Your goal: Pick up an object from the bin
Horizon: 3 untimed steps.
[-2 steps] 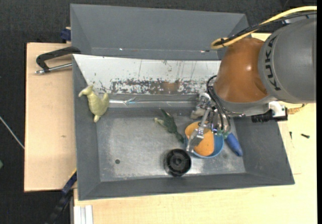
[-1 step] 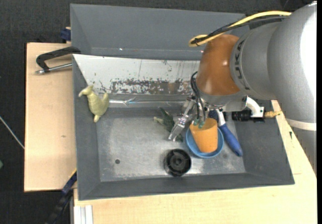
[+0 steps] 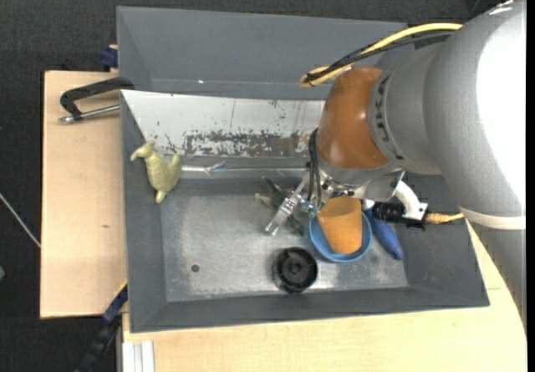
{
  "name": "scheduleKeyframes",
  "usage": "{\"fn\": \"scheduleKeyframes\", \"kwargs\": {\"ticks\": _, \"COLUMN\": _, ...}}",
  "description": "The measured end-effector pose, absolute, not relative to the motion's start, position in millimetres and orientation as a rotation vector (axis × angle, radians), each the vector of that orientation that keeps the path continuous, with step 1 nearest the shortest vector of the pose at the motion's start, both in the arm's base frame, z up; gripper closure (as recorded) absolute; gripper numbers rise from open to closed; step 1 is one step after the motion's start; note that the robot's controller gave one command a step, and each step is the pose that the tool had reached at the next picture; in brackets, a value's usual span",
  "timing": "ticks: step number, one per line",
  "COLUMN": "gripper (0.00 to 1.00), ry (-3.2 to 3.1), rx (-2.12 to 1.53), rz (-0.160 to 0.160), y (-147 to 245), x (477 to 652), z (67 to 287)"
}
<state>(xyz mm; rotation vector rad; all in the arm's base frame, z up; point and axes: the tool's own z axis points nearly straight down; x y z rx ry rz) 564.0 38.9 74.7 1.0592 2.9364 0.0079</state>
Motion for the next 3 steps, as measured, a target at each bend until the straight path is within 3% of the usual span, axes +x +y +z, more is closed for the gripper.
{"fn": "scheduleKeyframes", "kwargs": {"ticks": 1, "gripper": 1.0, "ry": 2.934, "rx": 1.059, "rz": 0.008, "y": 37.8, "x": 564.9, "z": 75.8}}
{"fn": "scheduleKeyframes", "kwargs": {"ticks": 2, "gripper": 1.0, "ry": 2.948, "rx": 1.061, "rz": 0.003, "y": 37.9, "x": 567.2, "z": 77.9}}
{"fn": "scheduleKeyframes", "kwargs": {"ticks": 3, "gripper": 1.0, "ry": 2.951, "rx": 1.058, "rz": 0.006, "y": 38.5, "x": 569.0, "z": 121.7}}
